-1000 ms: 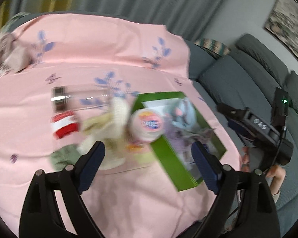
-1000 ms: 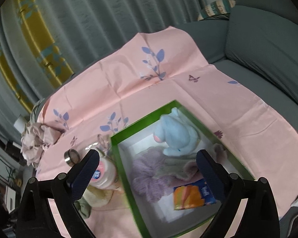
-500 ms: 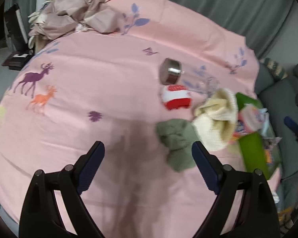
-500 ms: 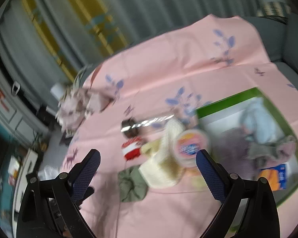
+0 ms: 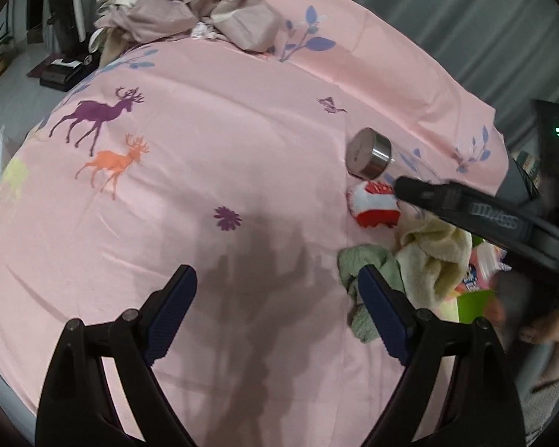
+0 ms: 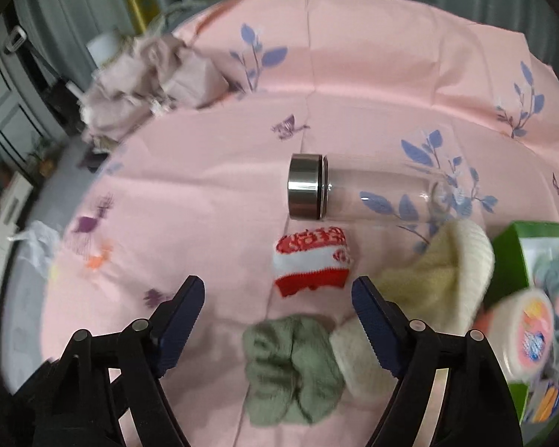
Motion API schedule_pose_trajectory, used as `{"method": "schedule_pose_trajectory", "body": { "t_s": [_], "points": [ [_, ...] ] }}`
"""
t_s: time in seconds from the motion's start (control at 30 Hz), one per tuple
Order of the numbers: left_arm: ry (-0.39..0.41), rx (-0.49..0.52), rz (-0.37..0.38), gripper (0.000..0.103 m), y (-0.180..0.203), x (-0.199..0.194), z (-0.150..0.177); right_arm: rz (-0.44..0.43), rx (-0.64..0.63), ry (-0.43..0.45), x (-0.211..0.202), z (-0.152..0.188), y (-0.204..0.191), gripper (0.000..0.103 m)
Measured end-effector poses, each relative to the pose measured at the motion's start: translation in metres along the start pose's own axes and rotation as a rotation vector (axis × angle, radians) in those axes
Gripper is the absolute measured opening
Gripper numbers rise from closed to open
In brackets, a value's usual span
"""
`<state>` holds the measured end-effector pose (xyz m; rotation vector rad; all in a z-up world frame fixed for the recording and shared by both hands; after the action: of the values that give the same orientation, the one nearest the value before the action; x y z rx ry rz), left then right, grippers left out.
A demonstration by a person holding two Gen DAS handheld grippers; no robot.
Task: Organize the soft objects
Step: 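Move the right tool to the red-white sock on the sheet, then grasp the red-white sock with the right tool and lift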
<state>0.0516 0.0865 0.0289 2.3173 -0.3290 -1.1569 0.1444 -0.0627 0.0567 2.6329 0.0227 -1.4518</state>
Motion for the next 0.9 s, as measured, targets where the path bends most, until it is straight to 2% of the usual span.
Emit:
{"method": "schedule_pose_trajectory", "body": {
  "t_s": [0.13,0.3,0.33,0.4,0.43,0.5,0.57,0.63,0.9],
  "points": [
    [0.013,-0.028,-0.004,0.083,-0.004,-0.003,-0.004,0.085,-0.036,-0.054,0.038,-0.003,-0.008,0.081],
    [0.016,-0.028,0.007,0.083,-0.003,-0.004,-0.006,0.129,-0.039,-0.104,0.065,-0.003,-0.004,0.080],
    [0.019,-0.023,0.000,0.083,-0.003,-0.005,-0.007,0.149,-0.042,-0.105,0.070,-0.002,-0.002,0.078],
    [0.022,-0.018,-0.008,0.083,-0.003,-0.005,-0.007,0.174,-0.044,-0.100,0.075,-0.002,0.001,0.067],
    [0.021,-0.016,-0.007,0.083,-0.003,-0.004,-0.007,0.188,-0.043,-0.097,0.076,-0.003,0.003,0.066],
    [0.020,-0.016,-0.007,0.083,-0.003,-0.004,-0.007,0.168,-0.030,-0.083,0.077,-0.005,0.004,0.061],
    [0.021,-0.016,-0.007,0.083,-0.003,-0.004,-0.007,0.153,-0.033,-0.065,0.074,-0.005,0.005,0.050],
    [0.023,-0.012,-0.016,0.083,-0.004,-0.004,-0.007,0.146,-0.033,-0.047,0.068,-0.006,0.005,0.046],
    [0.020,-0.001,-0.030,0.082,-0.003,-0.004,-0.005,-0.006,0.025,-0.004,0.014,0.014,0.017,0.045]
  ]
}}
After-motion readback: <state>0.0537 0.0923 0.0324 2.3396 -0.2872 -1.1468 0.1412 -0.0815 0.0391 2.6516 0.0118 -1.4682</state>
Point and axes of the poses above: each gripper's, at about its wrist camera, not at the fingertips, and x roughly the way its jaws point, y to its right, z to its underside, the point moved 7 cm from there along x, roughly the way its jaws point, and after that the axes turned 15 degrees about z, right-handed, at the moved point
